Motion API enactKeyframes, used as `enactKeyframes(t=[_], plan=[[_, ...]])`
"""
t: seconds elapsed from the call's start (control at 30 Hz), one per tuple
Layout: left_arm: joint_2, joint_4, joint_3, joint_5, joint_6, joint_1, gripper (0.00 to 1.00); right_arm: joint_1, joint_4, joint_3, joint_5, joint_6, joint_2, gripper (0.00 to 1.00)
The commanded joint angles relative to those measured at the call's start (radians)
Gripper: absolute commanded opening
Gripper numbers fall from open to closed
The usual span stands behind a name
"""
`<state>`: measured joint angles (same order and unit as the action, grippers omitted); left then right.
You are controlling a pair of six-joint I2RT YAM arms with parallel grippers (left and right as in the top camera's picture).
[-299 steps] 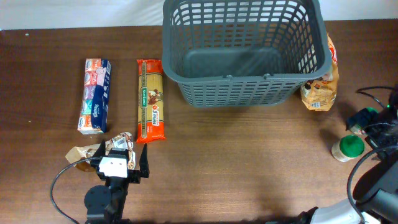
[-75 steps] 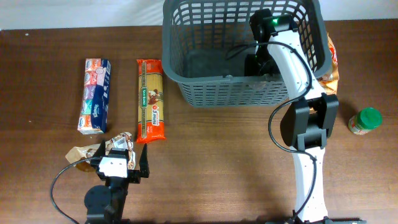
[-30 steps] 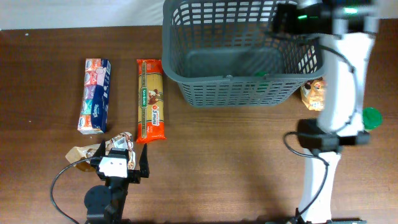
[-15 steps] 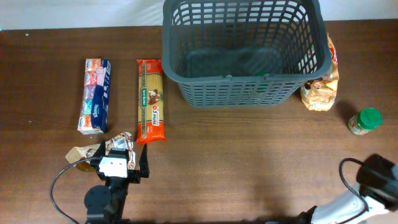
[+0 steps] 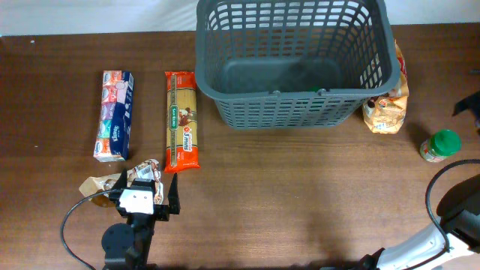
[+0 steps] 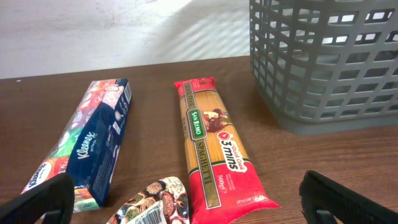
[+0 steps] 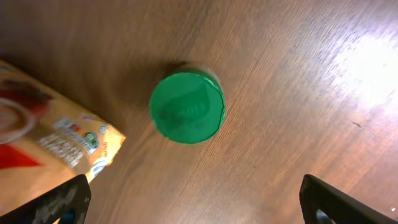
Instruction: Pack container
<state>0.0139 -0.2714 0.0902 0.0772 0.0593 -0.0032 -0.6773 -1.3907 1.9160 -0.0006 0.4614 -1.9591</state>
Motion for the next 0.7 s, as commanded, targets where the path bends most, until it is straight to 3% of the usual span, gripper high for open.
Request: enactKeyframes(t=[0.0, 0.27, 0.67], plan=[[-0.009, 0.002, -0.005, -0.003, -0.007, 0.006, 0.99, -0.004, 0.049, -0.091, -0.002, 0.012, 0.017, 0.99], [-0.009, 0.002, -0.005, -0.003, -0.006, 0.006, 0.99, -0.003, 0.204, -0.259, -0.003, 0.006, 0.015, 0.99], [-0.009, 0.002, -0.005, -0.003, -0.006, 0.006, 0.99, -0.004, 0.246, -0.272, -0.022, 0.027, -0.045, 0.99]])
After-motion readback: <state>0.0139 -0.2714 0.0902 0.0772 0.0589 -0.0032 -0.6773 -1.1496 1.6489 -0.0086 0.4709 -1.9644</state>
